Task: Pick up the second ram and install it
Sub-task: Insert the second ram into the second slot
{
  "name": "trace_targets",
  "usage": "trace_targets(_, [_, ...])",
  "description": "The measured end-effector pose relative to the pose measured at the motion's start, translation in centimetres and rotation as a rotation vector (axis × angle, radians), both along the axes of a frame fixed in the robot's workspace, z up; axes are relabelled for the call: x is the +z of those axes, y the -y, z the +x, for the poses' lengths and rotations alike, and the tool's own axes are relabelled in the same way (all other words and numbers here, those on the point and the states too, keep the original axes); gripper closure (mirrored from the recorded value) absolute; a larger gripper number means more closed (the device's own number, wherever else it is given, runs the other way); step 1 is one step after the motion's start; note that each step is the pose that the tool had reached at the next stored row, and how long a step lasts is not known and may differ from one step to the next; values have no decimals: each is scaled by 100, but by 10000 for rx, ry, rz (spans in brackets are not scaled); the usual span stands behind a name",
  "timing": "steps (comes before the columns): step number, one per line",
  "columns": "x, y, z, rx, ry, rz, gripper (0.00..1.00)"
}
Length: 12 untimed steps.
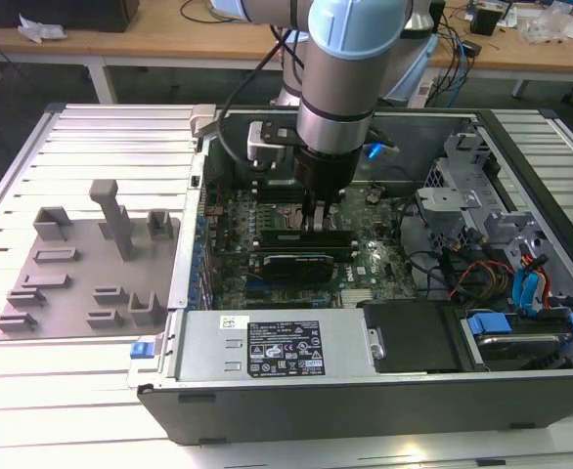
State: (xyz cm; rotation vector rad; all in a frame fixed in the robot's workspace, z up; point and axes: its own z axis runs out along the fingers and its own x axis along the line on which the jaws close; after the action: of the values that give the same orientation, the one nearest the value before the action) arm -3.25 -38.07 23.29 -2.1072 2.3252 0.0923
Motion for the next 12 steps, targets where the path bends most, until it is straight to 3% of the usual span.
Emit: trace_targets(12, [-67, -21, 1, 160, 2, 1, 89])
